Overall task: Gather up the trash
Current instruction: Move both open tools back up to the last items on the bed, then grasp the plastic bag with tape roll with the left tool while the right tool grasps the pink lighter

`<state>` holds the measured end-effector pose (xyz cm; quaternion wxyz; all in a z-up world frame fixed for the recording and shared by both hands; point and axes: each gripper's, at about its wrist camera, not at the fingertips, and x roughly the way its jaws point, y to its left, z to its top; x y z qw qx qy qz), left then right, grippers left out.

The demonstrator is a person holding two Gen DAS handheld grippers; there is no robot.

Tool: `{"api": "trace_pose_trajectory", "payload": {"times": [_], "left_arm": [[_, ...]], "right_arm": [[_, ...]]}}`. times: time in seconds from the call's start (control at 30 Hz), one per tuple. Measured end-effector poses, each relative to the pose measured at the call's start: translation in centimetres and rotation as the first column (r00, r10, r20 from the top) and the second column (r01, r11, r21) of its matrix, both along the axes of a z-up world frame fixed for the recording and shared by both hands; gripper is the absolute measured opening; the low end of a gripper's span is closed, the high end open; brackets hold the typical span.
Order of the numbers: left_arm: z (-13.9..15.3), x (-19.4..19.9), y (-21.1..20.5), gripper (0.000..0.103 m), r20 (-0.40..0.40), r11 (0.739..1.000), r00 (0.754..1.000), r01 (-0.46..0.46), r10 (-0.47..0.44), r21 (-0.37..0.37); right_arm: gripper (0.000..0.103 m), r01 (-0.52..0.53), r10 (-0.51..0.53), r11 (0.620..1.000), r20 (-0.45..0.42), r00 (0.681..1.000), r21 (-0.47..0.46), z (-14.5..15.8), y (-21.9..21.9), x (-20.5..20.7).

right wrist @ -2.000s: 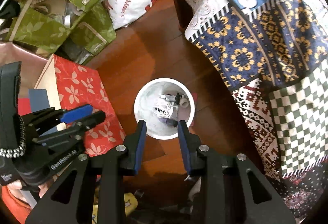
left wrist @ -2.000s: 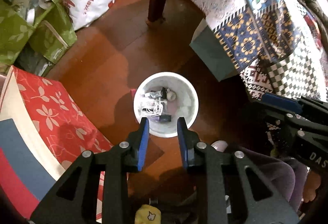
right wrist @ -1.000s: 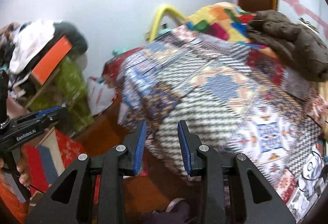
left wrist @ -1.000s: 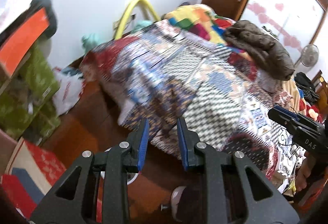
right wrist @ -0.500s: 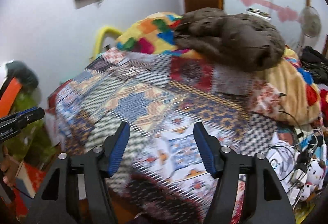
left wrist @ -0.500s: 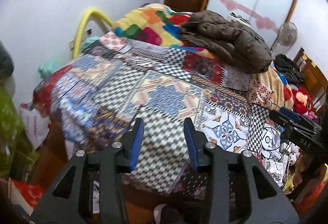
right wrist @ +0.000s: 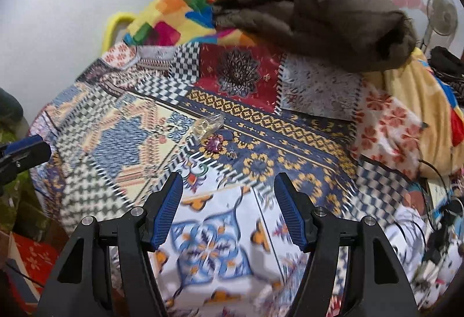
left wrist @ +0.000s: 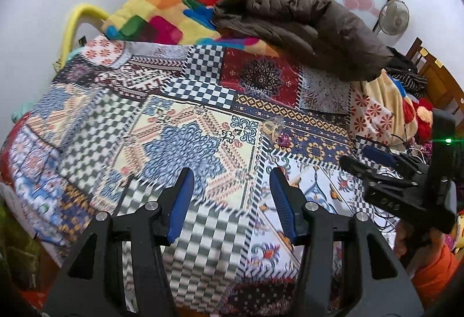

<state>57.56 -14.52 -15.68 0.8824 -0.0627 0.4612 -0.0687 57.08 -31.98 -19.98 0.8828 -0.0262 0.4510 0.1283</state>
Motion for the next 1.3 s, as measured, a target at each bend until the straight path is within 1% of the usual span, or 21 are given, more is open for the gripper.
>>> {"api": "trace_pose_trajectory", "payload": {"times": [0.07, 0.13, 0.27, 0.37, 0.43, 0.5, 0.53, 0.57, 0.63, 0.7, 0.73, 0.77, 0.87, 0.97, 1.07, 1.17, 1.23, 1.3], "left_arm": [[-1.0, 1.3, -0.3, 0.053, -0.008, 1.000, 1.000, 0.007, -0.007, 0.008], [-2.2, 2.7, -0.6, 0.053, -0.021, 1.000, 1.000, 0.018, -0.018, 0.012], [-4.4, 4.7, -1.0, 0.053, -0.041, 0.999, 0.998, 0.040, -0.039, 0.021], [-5.7, 5.9, -1.3, 0.053, -0.051, 0.998, 0.997, 0.059, -0.057, 0.033], [-6.4, 6.6, -1.5, 0.053, -0.054, 0.997, 0.996, 0.070, -0.067, 0.042], [-6.8, 7.3, -1.7, 0.053, -0.056, 0.996, 0.996, 0.076, -0.074, 0.047], [-7.0, 7.6, -1.8, 0.053, -0.056, 0.996, 0.996, 0.079, -0.076, 0.047], [-7.1, 8.0, -1.8, 0.053, -0.057, 0.996, 0.995, 0.079, -0.077, 0.047], [-7.4, 8.6, -2.1, 0.053, -0.055, 0.995, 0.995, 0.089, -0.087, 0.046], [-7.8, 9.4, -2.6, 0.053, -0.062, 0.994, 0.993, 0.105, -0.103, 0.035], [-7.9, 9.8, -2.9, 0.053, -0.069, 0.993, 0.991, 0.116, -0.114, 0.019], [-8.2, 10.3, -3.3, 0.053, -0.079, 0.992, 0.989, 0.130, -0.129, 0.009], [-8.8, 11.3, -4.8, 0.053, -0.082, 0.986, 0.983, 0.165, -0.162, 0.028], [-9.4, 12.3, -6.1, 0.053, -0.093, 0.980, 0.976, 0.199, -0.197, 0.010], [-10.1, 13.2, -7.4, 0.053, -0.106, 0.976, 0.971, 0.216, -0.213, 0.019], [-10.7, 13.8, -8.8, 0.053, -0.092, 0.969, 0.968, 0.241, -0.235, 0.058], [-11.2, 14.1, -10.0, 0.053, -0.093, 0.958, 0.963, 0.262, -0.252, 0.116], [-11.6, 14.2, -10.8, 0.053, -0.092, 0.949, 0.959, 0.279, -0.267, 0.149]], "right_arm": [[0.062, -0.013, 0.013, 1.000, -0.014, 1.000, 0.000, -1.3, 0.5, 1.5], [0.062, -0.020, 0.020, 1.000, -0.027, 0.999, 0.022, -2.8, 0.8, 3.0], [0.061, 0.001, 0.004, 0.999, -0.083, 0.997, 0.052, -6.2, 0.9, 5.7], [0.057, 0.005, -0.001, 0.999, -0.077, 0.997, 0.052, -7.3, 1.3, 6.5], [0.054, -0.005, 0.007, 0.999, -0.040, 0.999, 0.038, -7.2, 1.7, 6.6], [0.050, -0.025, 0.027, 0.999, -0.032, 0.999, 0.033, -7.3, 2.0, 6.8], [0.042, -0.036, 0.037, 0.999, -0.027, 0.999, 0.024, -7.3, 2.3, 6.7], [0.037, -0.052, 0.052, 0.999, -0.018, 0.998, 0.007, -7.3, 2.6, 6.6], [0.020, -0.086, 0.086, 0.996, -0.006, 0.996, -0.028, -7.4, 3.2, 6.4], [0.008, -0.100, 0.100, 0.992, 0.002, 0.995, -0.075, -7.6, 3.7, 6.2], [0.008, -0.109, 0.109, 0.991, -0.001, 0.994, -0.076, -7.6, 3.8, 6.0], [0.008, -0.114, 0.113, 0.992, -0.010, 0.993, -0.055, -7.7, 3.6, 6.1], [0.008, -0.100, 0.101, 0.995, -0.036, 0.994, 0.012, -7.6, 2.1, 5.8], [0.008, -0.074, 0.075, 0.997, -0.033, 0.997, 0.035, -7.5, 0.6, 5.4], [0.008, -0.047, 0.049, 0.998, -0.029, 0.998, 0.046, -7.4, -0.8, 5.3], [0.008, -0.027, 0.029, 0.998, -0.023, 0.999, 0.052, -7.2, -2.0, 5.5], [0.008, -0.014, 0.016, 0.998, -0.023, 1.000, 0.060, -7.2, -2.4, 6.0], [0.008, -0.001, 0.003, 0.997, -0.028, 1.000, 0.073, -7.1, -2.5, 6.4]]}}
